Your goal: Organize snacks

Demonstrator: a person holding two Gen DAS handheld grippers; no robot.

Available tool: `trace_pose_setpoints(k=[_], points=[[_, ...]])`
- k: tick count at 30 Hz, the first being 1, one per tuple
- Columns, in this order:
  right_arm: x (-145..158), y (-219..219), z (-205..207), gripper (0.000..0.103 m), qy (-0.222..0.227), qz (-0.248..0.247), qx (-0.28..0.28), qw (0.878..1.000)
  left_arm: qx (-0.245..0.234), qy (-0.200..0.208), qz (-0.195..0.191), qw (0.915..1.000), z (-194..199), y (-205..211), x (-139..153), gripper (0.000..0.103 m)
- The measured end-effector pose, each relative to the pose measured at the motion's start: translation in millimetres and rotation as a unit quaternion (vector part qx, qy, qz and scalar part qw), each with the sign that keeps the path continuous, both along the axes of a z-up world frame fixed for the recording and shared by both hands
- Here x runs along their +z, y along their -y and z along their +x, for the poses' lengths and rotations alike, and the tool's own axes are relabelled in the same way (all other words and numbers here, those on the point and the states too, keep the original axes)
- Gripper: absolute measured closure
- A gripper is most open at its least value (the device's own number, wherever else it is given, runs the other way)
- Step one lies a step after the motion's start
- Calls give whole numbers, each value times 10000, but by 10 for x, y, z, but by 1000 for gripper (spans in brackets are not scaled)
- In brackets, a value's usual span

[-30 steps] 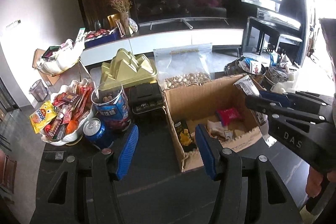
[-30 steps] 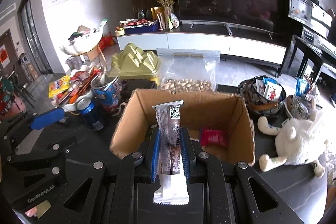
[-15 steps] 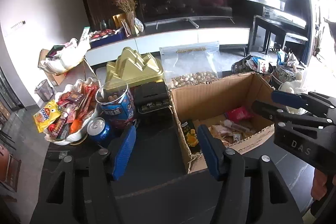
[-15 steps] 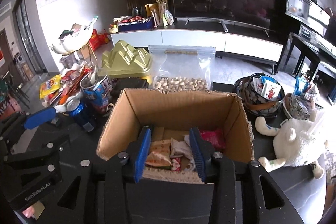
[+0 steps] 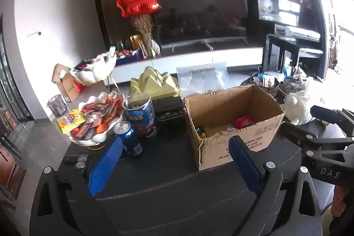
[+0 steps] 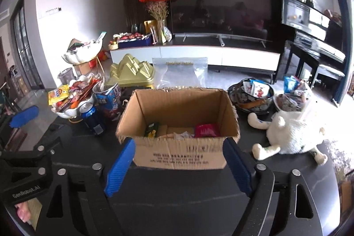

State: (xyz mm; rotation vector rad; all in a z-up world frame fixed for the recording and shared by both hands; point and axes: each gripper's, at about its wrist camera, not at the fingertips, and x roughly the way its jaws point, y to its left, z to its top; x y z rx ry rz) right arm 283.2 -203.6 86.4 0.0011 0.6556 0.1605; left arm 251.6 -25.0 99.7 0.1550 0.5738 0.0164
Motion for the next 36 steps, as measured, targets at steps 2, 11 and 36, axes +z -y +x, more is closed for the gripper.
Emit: trace_pose_setpoints(k=[2, 11, 36], points=[[7, 11, -185, 16, 84, 3, -29, 10000, -4, 167, 114, 9998, -191, 15, 9, 0], [127, -9, -948, 11, 618, -140, -97, 9979, -68, 571, 162, 9982, -935, 3, 21, 0], [225, -21, -2278, 8, 1457, -41, -219, 9891, -249, 1320, 30, 9909, -2154, 17, 191, 0]])
